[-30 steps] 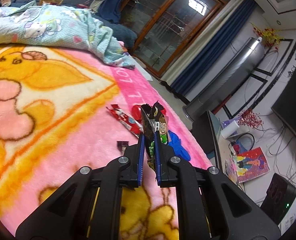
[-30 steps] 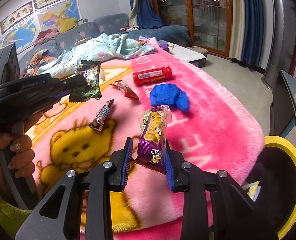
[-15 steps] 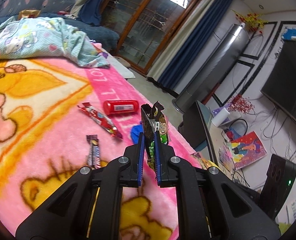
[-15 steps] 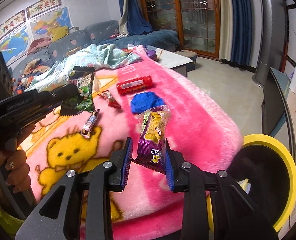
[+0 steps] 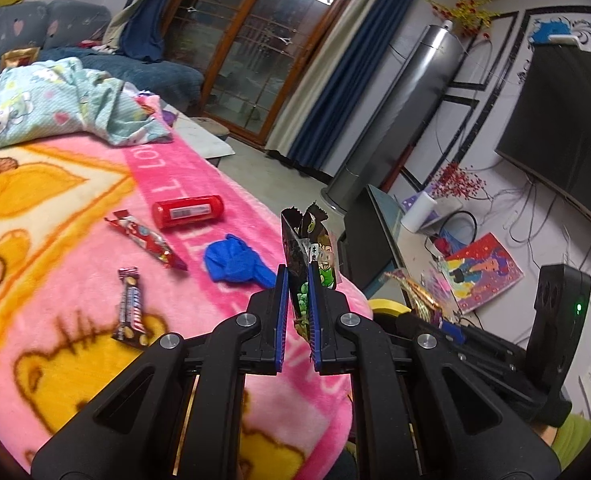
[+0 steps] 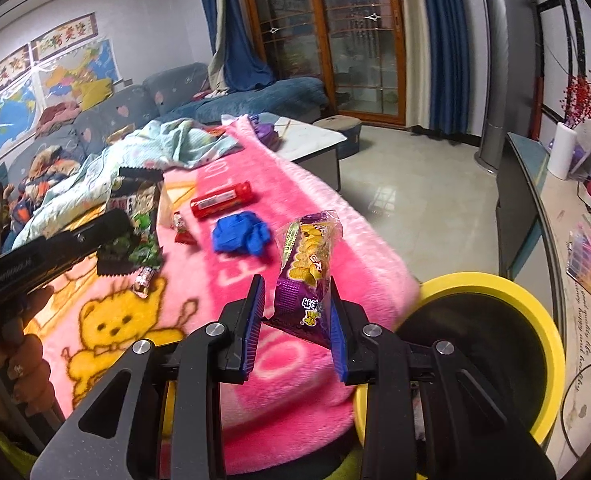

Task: Collect trash
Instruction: 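Carry the green wrapper and purple snack bag over the yellow bin and release both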

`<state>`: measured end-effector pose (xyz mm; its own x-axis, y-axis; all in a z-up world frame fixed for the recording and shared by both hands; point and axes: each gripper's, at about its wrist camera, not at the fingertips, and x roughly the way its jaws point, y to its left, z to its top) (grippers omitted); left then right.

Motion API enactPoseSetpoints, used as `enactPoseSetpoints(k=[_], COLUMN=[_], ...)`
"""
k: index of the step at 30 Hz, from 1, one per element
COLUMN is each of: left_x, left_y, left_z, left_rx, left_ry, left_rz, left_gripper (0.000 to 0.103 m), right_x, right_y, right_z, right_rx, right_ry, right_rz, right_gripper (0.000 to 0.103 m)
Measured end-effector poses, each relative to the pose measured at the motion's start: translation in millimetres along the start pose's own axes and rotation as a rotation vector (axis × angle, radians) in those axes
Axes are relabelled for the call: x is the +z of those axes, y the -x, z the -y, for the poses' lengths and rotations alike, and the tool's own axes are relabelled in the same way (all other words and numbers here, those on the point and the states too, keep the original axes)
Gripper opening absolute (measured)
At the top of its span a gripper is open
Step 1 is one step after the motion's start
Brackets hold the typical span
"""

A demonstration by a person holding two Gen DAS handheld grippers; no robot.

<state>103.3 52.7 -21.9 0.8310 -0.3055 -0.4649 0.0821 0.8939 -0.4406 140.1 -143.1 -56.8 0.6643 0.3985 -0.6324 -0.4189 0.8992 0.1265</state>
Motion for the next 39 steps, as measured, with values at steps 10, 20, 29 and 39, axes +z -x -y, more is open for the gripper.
enactPoseSetpoints(k=[10,20,29,39], left_x=[-9,-18,-31,-45], left_y=[-7,-16,-28,-44], left_z=[26,53,83,106], left_rx=[-0.033,-0.063,-0.096,-0.119], left_ry=[-0.064,-0.13,-0.202,-0.264], left_rz=[-0.025,-0.048,-0.074,-0.11], left_gripper=[0.005,0.005,0.005,0.005], right_x=[-4,-6,-13,-24], right_y=[13,26,37,48], right_z=[26,57,85,120], right_rx=[-0.045,-0.094,-0.131,-0.183], right_ry=[-0.038,-0.09,-0.143,-0.217], right_rz=[0.017,0.042,0.054,0.064], right_gripper=[0.028,0.028,0.028,0.028])
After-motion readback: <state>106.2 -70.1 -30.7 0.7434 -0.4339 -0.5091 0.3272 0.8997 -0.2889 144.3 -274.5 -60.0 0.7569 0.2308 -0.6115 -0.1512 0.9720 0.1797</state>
